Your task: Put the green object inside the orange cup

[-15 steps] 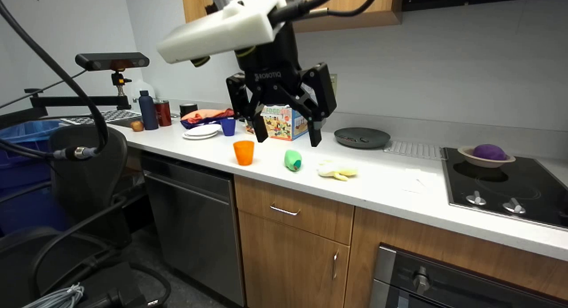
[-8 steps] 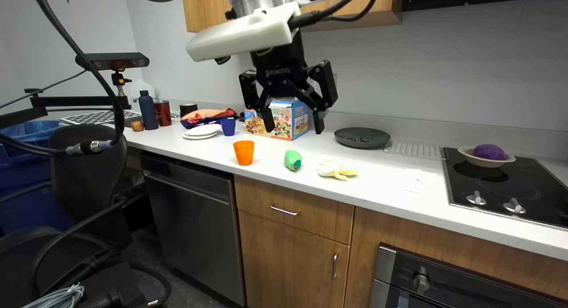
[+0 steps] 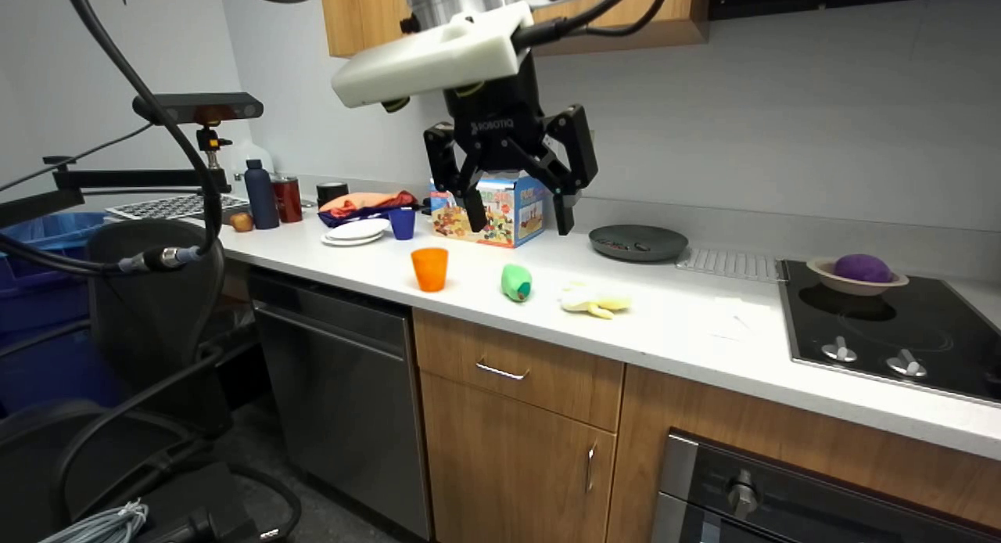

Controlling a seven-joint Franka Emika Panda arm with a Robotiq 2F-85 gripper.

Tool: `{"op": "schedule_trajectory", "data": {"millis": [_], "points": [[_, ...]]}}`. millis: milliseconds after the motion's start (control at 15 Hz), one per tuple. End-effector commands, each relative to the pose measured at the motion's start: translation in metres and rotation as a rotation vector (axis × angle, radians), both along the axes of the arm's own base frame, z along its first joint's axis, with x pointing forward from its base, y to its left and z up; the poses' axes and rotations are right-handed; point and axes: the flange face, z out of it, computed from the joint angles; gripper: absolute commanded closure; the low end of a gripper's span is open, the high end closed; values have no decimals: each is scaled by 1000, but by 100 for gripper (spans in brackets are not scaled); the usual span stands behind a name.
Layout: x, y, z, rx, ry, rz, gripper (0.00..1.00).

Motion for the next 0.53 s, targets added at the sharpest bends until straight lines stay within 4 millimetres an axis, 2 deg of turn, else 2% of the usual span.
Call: {"op": "schedule_trajectory", "data": {"millis": [0,200,333,467], "points": [[0,0,1,0,1,0,0],[9,0,1,9,-2,-8,0],[24,6,1,22,-2,-2,0],[46,20,2,59,-5,20,0]]}}
